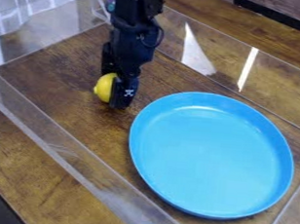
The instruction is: Remove the lemon from the blue tray and put it on the table
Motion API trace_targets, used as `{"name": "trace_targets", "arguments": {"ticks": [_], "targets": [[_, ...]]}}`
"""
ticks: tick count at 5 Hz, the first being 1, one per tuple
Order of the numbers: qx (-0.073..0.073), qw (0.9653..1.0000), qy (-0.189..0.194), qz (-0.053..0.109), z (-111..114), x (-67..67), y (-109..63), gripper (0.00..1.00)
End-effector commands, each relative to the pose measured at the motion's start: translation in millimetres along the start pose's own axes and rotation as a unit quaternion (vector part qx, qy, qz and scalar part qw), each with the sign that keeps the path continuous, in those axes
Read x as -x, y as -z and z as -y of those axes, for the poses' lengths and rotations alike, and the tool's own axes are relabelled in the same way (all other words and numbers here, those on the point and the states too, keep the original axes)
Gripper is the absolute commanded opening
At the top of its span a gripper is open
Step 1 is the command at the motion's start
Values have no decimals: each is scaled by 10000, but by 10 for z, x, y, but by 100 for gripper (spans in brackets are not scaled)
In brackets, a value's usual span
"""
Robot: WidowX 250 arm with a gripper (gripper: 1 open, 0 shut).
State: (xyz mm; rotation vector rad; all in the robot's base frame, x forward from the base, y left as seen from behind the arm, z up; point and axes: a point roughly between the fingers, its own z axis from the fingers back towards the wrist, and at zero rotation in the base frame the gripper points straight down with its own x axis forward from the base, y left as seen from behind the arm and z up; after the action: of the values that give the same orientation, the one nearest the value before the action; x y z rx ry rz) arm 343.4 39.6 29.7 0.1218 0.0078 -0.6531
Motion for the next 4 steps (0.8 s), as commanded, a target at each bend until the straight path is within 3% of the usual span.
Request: {"name": "trace_targets", "arguments": {"ticks": [1, 4], "targets": [[-307, 9986, -168, 405, -127, 28, -361, 100], [-385, 9974, -283, 549, -195, 83, -463, 100]]}}
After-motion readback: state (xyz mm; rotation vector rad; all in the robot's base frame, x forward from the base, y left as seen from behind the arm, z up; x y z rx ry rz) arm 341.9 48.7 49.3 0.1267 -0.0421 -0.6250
